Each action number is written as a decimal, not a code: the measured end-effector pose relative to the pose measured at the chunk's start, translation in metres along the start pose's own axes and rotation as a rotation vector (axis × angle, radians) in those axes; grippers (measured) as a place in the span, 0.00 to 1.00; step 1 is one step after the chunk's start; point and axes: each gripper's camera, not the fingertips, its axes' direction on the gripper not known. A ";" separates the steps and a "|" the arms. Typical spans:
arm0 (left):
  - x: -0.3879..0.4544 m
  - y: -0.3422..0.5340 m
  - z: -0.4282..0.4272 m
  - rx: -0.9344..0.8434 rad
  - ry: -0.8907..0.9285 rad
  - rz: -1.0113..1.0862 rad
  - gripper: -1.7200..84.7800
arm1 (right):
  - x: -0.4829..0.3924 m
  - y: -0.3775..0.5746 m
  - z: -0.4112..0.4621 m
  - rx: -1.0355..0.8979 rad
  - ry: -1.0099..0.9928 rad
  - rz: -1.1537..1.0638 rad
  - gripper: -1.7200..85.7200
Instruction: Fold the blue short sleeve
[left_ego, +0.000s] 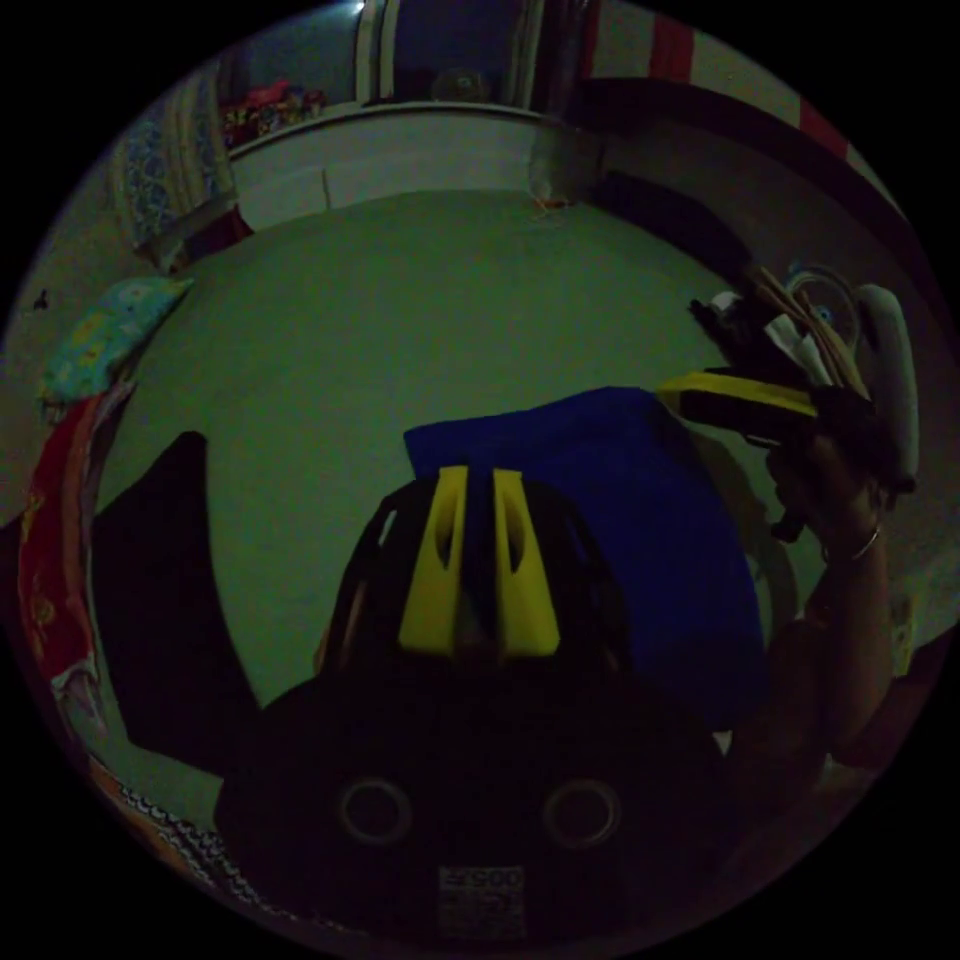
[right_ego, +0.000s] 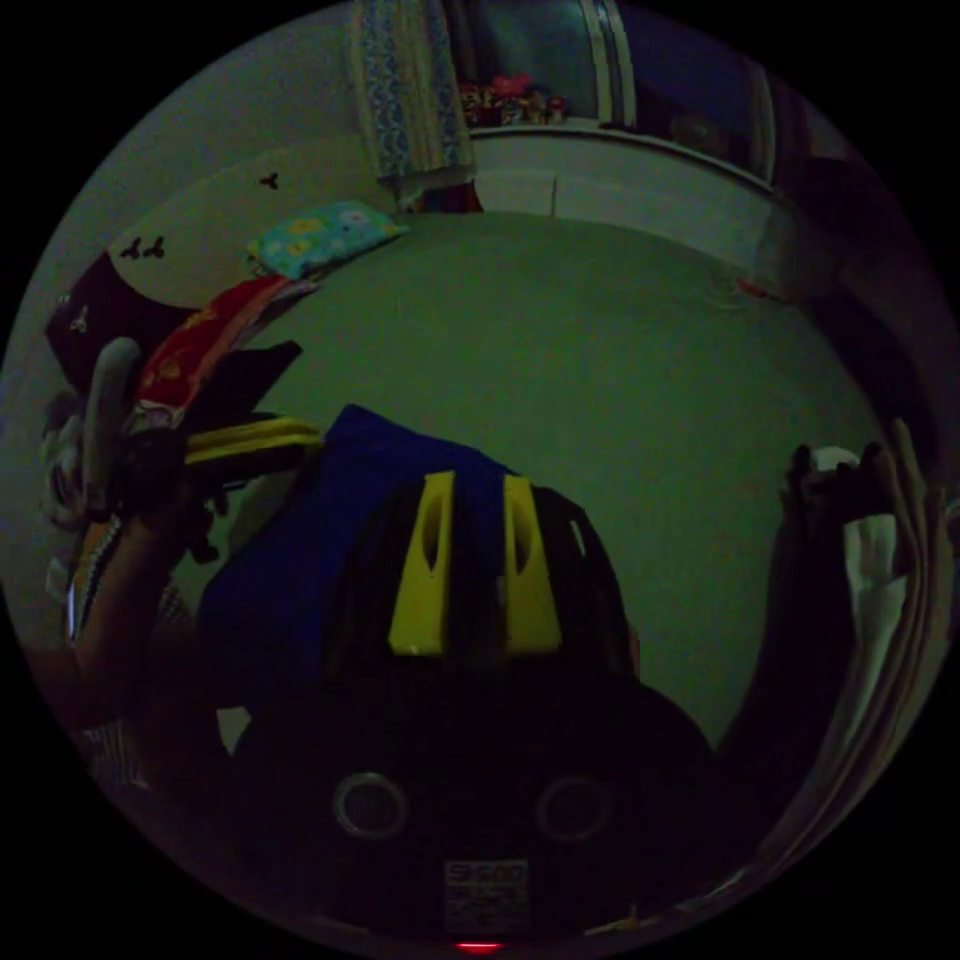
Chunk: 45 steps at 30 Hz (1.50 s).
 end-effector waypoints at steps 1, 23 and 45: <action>-0.003 0.000 -0.002 0.013 -0.017 -0.018 0.10 | 0.001 -0.002 0.002 -0.008 0.003 -0.013 0.10; -0.013 0.011 0.013 -0.017 -0.005 0.038 0.06 | 0.032 -0.040 0.037 -0.106 0.087 0.060 0.01; -0.056 0.113 -0.025 0.008 0.081 -0.037 0.08 | 0.060 -0.038 0.026 -0.119 0.049 0.085 0.07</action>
